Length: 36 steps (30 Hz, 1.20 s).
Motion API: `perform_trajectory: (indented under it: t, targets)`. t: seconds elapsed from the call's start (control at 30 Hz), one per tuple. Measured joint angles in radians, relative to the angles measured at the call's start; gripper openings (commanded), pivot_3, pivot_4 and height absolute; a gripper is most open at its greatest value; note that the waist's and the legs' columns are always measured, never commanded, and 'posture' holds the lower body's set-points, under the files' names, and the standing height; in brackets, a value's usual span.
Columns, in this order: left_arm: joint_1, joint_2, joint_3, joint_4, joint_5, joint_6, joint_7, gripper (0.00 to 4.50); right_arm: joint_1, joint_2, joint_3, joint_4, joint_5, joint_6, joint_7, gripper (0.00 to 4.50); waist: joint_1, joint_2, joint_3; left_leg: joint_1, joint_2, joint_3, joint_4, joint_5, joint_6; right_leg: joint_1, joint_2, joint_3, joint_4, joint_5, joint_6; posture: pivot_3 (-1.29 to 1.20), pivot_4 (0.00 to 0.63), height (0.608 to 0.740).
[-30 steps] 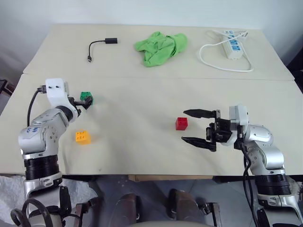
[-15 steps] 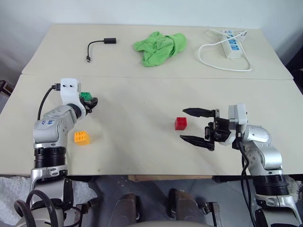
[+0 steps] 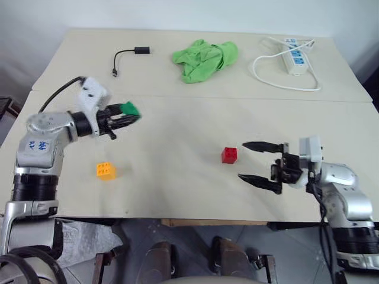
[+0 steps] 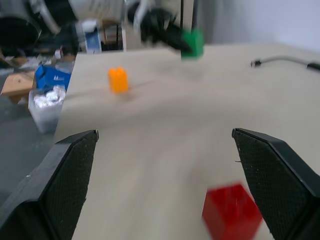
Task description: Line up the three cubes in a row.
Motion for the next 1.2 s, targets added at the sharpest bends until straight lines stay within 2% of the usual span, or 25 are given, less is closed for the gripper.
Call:
perform_trajectory:
  t: [0.07,0.17,0.27,0.37,0.5,0.9,0.97,1.13,1.2]
  targets:
    - [-0.071,-0.052,-0.048,0.061,-0.006,-0.101,-0.159,1.50,0.030,-0.030,-0.037,0.002,0.004,-0.001,0.010,4.50,0.000,0.000,0.000,0.000,0.000,0.001,0.000,0.000,0.000,0.000,0.001,0.000,0.000,0.000,0.000,0.00,0.150,0.740]
    - [-0.155,-0.120,-0.119,0.187,0.024,-0.187,-0.275,1.50,0.069,-0.054,-0.083,0.006,0.009,-0.005,0.014,4.50,-0.005,0.000,0.000,0.001,0.001,0.002,0.000,0.000,0.000,0.000,0.002,0.001,0.001,0.000,0.000,0.00,0.150,0.740]
    - [-0.226,-0.205,-0.220,0.350,0.122,-0.307,-0.343,1.50,0.121,-0.066,-0.127,0.017,0.008,-0.014,0.013,4.50,-0.004,0.000,0.000,0.001,0.001,0.004,0.000,0.000,0.001,0.000,0.002,0.002,0.000,0.000,0.001,0.00,0.150,0.740]
    - [-0.249,-0.274,-0.284,0.496,0.216,-0.393,-0.330,1.50,0.153,-0.066,-0.152,0.025,0.006,-0.033,0.012,4.50,-0.007,-0.001,0.000,0.000,0.001,0.004,0.000,0.000,0.001,-0.001,0.002,0.002,0.000,0.000,0.001,0.00,0.150,0.740]
    - [-0.275,-0.328,-0.305,0.634,0.298,-0.440,-0.241,1.50,0.192,-0.066,-0.176,0.027,0.000,-0.052,0.005,4.50,-0.003,-0.001,0.001,0.000,0.001,0.004,0.000,0.000,0.002,-0.001,0.002,0.002,0.000,0.001,0.001,0.00,0.150,0.740]
    - [-0.297,-0.387,-0.291,0.663,0.339,-0.444,-0.212,1.50,0.223,-0.053,-0.174,0.004,-0.002,-0.069,-0.037,4.50,0.000,-0.001,0.001,0.000,0.001,0.003,0.002,0.000,0.002,0.000,0.002,0.002,0.001,0.001,0.002,0.00,0.150,0.740]
    - [-0.297,-0.389,-0.287,0.661,0.340,-0.427,-0.217,2.24,0.221,-0.048,-0.169,0.004,-0.002,-0.069,-0.039,4.50,0.000,-0.001,0.001,0.000,0.001,0.003,0.002,0.000,0.002,0.000,0.002,0.002,0.001,0.001,0.002,0.00,0.150,0.740]
    - [-0.295,-0.397,-0.278,0.637,0.345,-0.400,-0.186,3.72,0.201,-0.041,-0.155,0.004,-0.002,-0.067,-0.050,4.50,-0.001,-0.001,0.001,0.000,0.001,0.002,0.002,0.000,0.002,0.000,0.002,0.002,0.001,0.001,0.002,0.00,0.150,0.740]
    - [-0.294,-0.387,-0.259,0.604,0.339,-0.394,-0.180,3.72,0.192,-0.040,-0.147,0.006,-0.002,-0.066,-0.050,4.50,-0.002,-0.001,0.001,0.000,0.001,0.002,0.002,0.000,0.002,0.000,0.002,0.002,0.001,0.001,0.002,0.00,0.150,0.740]
